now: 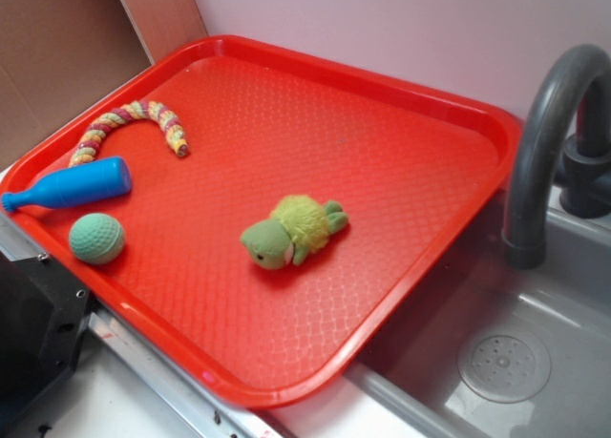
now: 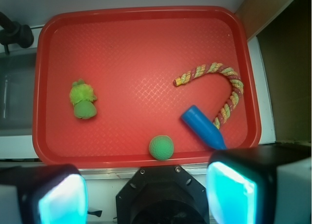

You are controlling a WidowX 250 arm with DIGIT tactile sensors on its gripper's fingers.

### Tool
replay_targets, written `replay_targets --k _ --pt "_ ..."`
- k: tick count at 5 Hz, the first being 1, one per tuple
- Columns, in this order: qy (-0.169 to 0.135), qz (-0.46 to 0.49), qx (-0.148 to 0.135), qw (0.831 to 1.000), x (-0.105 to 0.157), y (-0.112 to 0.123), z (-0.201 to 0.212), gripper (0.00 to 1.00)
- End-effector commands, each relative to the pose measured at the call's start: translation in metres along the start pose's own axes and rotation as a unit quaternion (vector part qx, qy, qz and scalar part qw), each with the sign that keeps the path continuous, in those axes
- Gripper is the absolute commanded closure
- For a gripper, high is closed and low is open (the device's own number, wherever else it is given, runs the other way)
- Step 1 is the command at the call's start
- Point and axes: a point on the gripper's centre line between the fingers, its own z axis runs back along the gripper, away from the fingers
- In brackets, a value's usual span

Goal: Grab the blue bottle.

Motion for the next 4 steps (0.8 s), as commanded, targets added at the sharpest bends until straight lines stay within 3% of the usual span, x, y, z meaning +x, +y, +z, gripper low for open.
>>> replay_targets --k 1,2,4 --pt "0.000 0.000 0.000 1.000 0.000 0.000 0.000 0.00" --pt "-0.025 -0.023 0.018 0.999 0.001 0.021 -0.015 0.00" --pt "-0.029 -0.093 0.061 0.993 -0.007 0.048 -0.066 0.00"
